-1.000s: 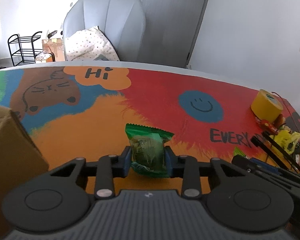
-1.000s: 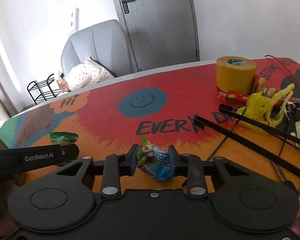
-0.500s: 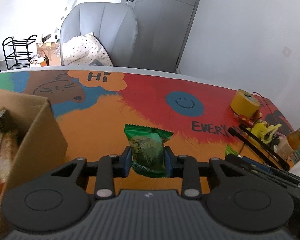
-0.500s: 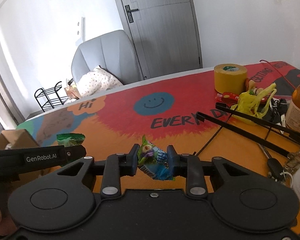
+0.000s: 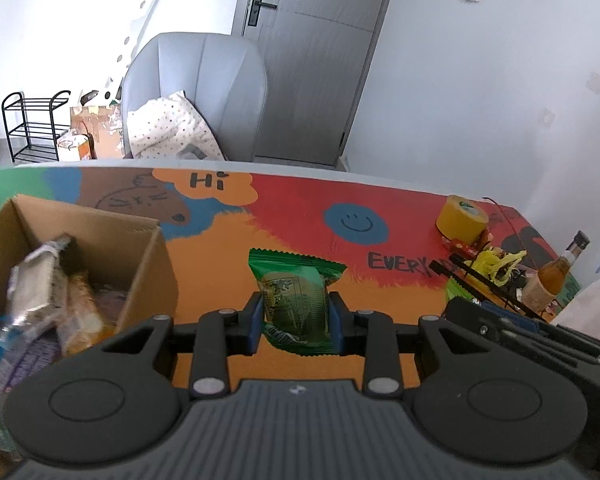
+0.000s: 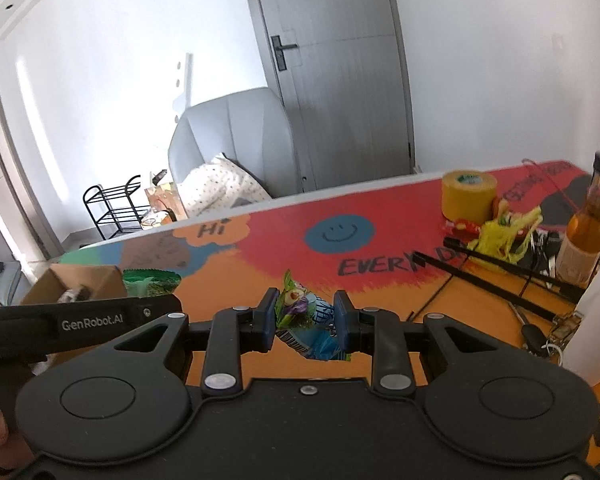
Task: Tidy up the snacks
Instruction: 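Carry both snacks over the box and open both grippers to drop them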
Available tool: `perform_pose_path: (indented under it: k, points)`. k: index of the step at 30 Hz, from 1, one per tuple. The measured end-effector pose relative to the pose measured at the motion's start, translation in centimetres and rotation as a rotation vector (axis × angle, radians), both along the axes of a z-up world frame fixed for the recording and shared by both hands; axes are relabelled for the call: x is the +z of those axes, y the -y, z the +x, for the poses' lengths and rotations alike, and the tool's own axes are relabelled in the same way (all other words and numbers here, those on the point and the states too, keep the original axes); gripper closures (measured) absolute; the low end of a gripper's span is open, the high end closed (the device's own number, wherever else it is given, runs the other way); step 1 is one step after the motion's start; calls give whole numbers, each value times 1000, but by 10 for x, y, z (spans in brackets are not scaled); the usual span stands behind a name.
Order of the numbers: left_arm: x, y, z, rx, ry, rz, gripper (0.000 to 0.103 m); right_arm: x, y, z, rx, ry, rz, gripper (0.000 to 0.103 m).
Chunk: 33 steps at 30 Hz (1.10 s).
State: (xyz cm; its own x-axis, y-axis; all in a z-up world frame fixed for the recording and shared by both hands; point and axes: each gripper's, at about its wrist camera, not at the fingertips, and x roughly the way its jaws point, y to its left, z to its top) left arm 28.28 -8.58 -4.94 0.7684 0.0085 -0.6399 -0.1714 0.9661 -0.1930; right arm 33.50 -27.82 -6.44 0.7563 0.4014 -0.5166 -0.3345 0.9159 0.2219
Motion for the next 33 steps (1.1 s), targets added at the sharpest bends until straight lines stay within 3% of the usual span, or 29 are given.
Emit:
perform_pose_path:
  k: [19,33]
  points:
    - [45,-50,-69,44,76,42,71,44,-45,-50,75,88,-12,76]
    - [78,-101,-112,51,119,85,71,74,-85,-73,193,133,37,76]
